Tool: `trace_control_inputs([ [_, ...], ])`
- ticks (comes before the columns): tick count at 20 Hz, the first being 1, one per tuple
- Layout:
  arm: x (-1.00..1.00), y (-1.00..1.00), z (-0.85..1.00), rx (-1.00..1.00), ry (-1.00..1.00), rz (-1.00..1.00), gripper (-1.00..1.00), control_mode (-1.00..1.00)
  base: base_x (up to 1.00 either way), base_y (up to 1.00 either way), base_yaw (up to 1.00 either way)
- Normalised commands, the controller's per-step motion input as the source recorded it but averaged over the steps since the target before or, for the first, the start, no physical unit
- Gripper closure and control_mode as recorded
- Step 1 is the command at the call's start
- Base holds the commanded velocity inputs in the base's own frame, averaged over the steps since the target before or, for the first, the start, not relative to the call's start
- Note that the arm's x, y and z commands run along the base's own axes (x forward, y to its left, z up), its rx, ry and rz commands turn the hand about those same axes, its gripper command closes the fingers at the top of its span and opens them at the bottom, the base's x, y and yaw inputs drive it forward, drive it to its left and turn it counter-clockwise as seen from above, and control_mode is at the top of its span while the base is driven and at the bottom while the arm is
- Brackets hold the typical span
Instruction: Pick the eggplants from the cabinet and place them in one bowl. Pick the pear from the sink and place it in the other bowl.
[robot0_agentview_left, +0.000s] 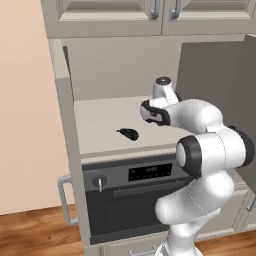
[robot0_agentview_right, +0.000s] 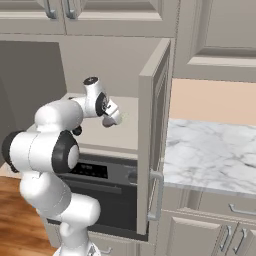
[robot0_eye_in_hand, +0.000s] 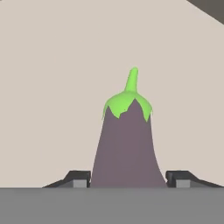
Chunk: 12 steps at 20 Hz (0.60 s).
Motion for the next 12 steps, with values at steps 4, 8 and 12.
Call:
trace_control_inputs([
  [4, -0.55, 0.20, 0.15, 0.00, -0.08, 0.32, 1.00, -1.00, 0.00, 0.00, 0.00],
  [8, -0.59, 0.28, 0.03, 0.00, -0.06, 0.35, 1.00, -1.00, 0.00, 0.00, 0.00],
  [12, -0.52, 0.22, 0.00, 0.00, -0.04, 0.30, 1.00, -1.00, 0.00, 0.00, 0.00],
])
